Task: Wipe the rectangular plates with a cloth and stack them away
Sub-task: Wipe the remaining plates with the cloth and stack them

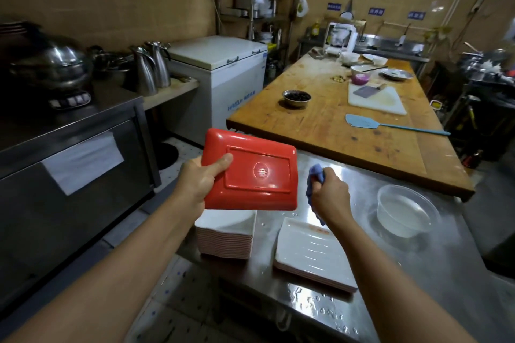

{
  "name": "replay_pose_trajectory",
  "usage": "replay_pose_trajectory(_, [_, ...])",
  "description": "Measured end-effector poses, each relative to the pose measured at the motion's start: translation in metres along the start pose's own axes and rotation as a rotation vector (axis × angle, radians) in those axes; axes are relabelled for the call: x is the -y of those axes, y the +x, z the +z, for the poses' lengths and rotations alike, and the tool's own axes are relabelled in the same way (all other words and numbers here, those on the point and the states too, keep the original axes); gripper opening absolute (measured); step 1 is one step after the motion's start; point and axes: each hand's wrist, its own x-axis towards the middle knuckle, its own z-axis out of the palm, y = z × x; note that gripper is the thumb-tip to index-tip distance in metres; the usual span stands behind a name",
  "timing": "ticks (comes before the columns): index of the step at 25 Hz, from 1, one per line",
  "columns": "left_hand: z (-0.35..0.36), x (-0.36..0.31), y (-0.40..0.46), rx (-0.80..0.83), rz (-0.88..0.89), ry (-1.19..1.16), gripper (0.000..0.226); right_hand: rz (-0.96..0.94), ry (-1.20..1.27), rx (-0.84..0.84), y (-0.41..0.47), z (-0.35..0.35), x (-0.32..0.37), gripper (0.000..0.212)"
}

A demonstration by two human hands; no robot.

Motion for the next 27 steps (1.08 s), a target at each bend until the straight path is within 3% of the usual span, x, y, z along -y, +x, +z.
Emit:
replay_pose_trajectory(4, [-0.015,0.006,0.013,-0.037,0.533,0.695,0.011,-0.033,0.079,0.032,-0.006,0.006,0.004,0.015])
replay_pose_trajectory(9, [-0.019,0.042,0.009,0.114,0.966,1.347,0.013,0.002,0.122,0.119,-0.011,0.012,0.004,0.010])
replay_pose_trajectory(17, [-0.024,0.074,-0.005,0.288,1.127,1.639,0.030,-0.019,0.101,0.135,-0.015,0.009,-0.001,0.014])
replay_pose_trajectory(27, [-0.038,0.108,0.015,0.431,0.919,1.642,0.047,0.028,0.073,0.149,-0.016,0.007,-0.008,0.019])
